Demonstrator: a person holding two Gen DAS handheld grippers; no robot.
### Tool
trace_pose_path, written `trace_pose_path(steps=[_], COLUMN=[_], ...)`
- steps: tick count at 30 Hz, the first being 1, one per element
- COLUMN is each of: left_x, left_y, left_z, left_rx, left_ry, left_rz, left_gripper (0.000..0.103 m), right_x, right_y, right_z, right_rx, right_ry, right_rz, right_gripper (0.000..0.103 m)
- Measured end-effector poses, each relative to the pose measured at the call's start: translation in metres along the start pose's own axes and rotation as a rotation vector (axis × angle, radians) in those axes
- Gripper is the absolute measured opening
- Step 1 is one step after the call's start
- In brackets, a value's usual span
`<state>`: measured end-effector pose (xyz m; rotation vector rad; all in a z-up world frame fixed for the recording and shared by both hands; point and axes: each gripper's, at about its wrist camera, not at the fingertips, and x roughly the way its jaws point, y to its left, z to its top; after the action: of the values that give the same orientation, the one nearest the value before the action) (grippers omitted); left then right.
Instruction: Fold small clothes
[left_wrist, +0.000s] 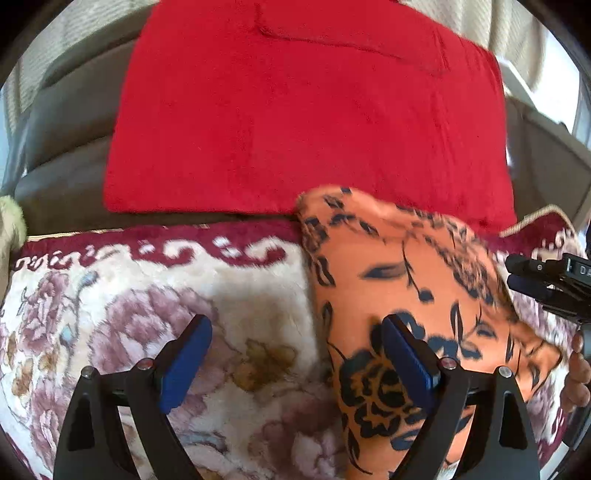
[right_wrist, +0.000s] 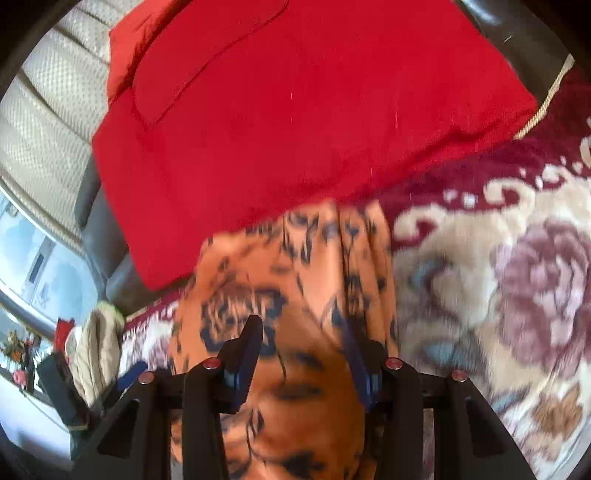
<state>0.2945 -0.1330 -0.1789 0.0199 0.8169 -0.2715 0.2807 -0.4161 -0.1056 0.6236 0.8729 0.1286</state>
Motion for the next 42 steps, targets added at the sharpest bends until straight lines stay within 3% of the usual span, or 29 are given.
trace_pose_path(steps=[2, 4, 6, 9, 14, 18, 23, 28, 33, 38, 42], left_x=[-0.001, 0.009, 0.027, 0.031, 0.010, -0.008, -0.022, -0.026, -0.027, -0.025, -0.023], left_y=[0.004, 0.004, 0.002, 0.006, 0.011, 0.004, -0.005, -0.006, -0.001, 0.001, -0.002], left_z=[0.003, 0.004, 0.000, 0.001, 0.007, 0.008, 0.004, 0.002, 0.000, 0.000, 0.001], left_rx=[-0.001, 0.014, 0.030, -0.003, -0.028, 0.019, 0.077, 0.094, 0.087, 0.087, 0.088], left_ry=[-0.015, 0.019, 0.092, 0.106, 0.043, -0.025, -0.052, -0.068, -0.071, -0.077, -0.070], left_rz=[0.020, 0.034, 0.021, -0.007, -0.019, 0.016, 0.038, 0.045, 0.054, 0.055, 0.058], left_gripper=[0.093, 0.093, 0.093, 0.093, 0.093, 0.093, 0.093, 0.093, 0.093, 0.093, 0.093], right_x=[0.002, 0.012, 0.030, 0.054, 0.024, -0.001, -0.027, -0.040, -0.019, -0.035, -0.053], right_y=[0.000, 0.000, -0.003, -0.009, -0.005, -0.004, 0.007, 0.027, 0.025, 0.024, 0.024], right_z=[0.009, 0.016, 0.019, 0.014, 0.013, 0.004, -0.016, -0.046, -0.079, -0.073, -0.058], right_rx=[0.015, 0.031, 0.044, 0.050, 0.057, 0.046, -0.003, -0.096, -0.157, -0.125, -0.092], right_ry=[-0.021, -0.019, 0.023, 0.096, 0.053, 0.024, 0.033, 0.049, 0.134, 0.116, 0.040], right_rz=[0.015, 0.012, -0.008, -0.058, -0.001, 0.002, 0.009, -0.016, -0.136, -0.103, -0.034], right_gripper=[0.049, 0.049, 0.053, 0.055, 0.055, 0.055, 0.056, 0.054, 0.053, 0.052, 0.057])
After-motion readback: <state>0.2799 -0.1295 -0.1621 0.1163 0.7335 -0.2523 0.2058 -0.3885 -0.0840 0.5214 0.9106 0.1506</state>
